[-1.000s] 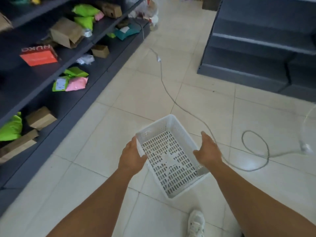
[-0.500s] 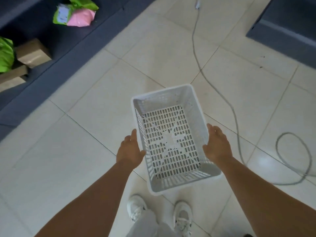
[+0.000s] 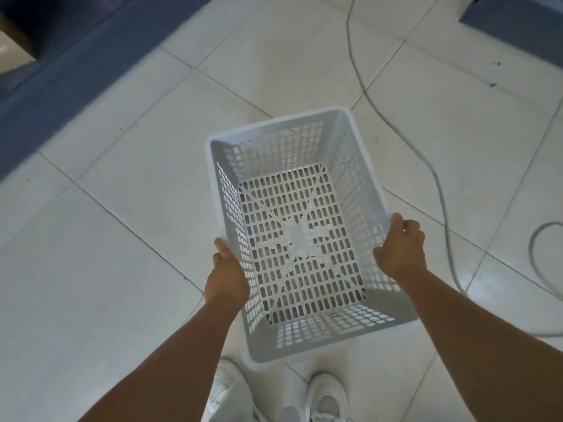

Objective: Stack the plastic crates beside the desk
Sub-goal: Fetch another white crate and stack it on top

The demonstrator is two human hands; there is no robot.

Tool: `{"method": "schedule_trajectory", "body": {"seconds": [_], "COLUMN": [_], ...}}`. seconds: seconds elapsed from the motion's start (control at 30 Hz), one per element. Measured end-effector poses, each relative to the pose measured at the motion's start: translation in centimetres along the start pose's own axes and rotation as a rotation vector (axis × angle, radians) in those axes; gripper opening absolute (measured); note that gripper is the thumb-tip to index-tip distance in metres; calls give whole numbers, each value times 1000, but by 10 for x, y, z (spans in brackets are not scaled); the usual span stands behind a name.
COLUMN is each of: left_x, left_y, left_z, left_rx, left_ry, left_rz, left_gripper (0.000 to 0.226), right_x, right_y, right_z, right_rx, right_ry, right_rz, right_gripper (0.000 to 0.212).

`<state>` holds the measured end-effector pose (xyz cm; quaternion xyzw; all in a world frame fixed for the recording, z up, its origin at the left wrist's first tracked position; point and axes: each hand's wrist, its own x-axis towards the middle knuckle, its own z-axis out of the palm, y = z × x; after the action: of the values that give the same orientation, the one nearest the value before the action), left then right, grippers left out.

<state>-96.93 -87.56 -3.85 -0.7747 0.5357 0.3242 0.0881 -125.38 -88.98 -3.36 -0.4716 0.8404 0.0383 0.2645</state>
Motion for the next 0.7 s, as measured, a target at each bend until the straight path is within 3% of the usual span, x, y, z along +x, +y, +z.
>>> {"method": "schedule_trajectory", "body": {"seconds": [0.13,0.37,0.7], "left_x": [2,4,-54], "left_y": [-2,-15,-42], "left_z": [6,-6,-112], "left_rx": [-6,-52,-220], "left_ry": [40,100,255], "left_rz": [-1,21,-39], "left_gripper": [90,91,72], "right_x": [6,-11,-68], "right_y": [0,-1,-69], "right_z": [11,24,-48], "right_rx": [-2,14,109], "right_ry": [5,81,93], "right_rz": [17,-33,-144], "right_gripper": [82,75,63]}}
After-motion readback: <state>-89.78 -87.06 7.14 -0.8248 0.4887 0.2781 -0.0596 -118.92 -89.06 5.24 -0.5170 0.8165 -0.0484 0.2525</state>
